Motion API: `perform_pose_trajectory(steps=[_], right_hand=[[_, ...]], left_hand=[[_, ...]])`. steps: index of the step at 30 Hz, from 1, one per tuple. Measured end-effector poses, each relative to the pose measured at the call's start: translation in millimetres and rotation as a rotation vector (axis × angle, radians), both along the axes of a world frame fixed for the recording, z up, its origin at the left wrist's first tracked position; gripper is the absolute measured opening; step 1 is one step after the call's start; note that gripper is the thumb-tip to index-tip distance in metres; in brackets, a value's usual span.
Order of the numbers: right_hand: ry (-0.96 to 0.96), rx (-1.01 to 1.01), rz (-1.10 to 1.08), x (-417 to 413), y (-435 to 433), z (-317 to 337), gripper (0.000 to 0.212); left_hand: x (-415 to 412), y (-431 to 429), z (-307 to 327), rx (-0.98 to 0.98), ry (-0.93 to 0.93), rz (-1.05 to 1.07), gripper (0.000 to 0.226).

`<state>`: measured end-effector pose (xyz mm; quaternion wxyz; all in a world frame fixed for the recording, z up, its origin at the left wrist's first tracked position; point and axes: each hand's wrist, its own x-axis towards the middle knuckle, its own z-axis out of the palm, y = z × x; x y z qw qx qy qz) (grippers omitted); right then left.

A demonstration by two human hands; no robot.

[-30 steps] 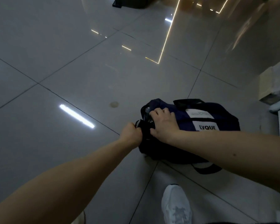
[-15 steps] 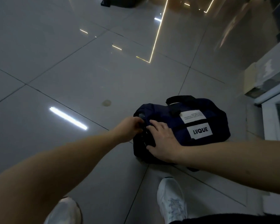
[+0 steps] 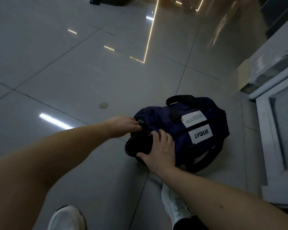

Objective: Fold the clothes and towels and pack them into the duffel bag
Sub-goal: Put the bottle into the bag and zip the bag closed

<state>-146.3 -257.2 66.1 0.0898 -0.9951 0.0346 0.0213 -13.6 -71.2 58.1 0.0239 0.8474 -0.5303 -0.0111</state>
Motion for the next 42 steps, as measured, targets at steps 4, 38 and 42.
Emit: perform_pose_trajectory(steps=[4, 38, 42], right_hand=[[0.019, 0.021, 0.026, -9, -2, -4, 0.109], [0.034, 0.103, -0.276, -50, -59, -5, 0.037], [0.254, 0.405, -0.611, -36, -33, -17, 0.060]], left_hand=[[1, 0, 1, -0.168, -0.260, -0.071, 0.013], [-13, -127, -22, -0.379, -0.067, 0.132, 0.017], [-19, -124, -13, -0.346, -0.019, 0.165, 0.019]])
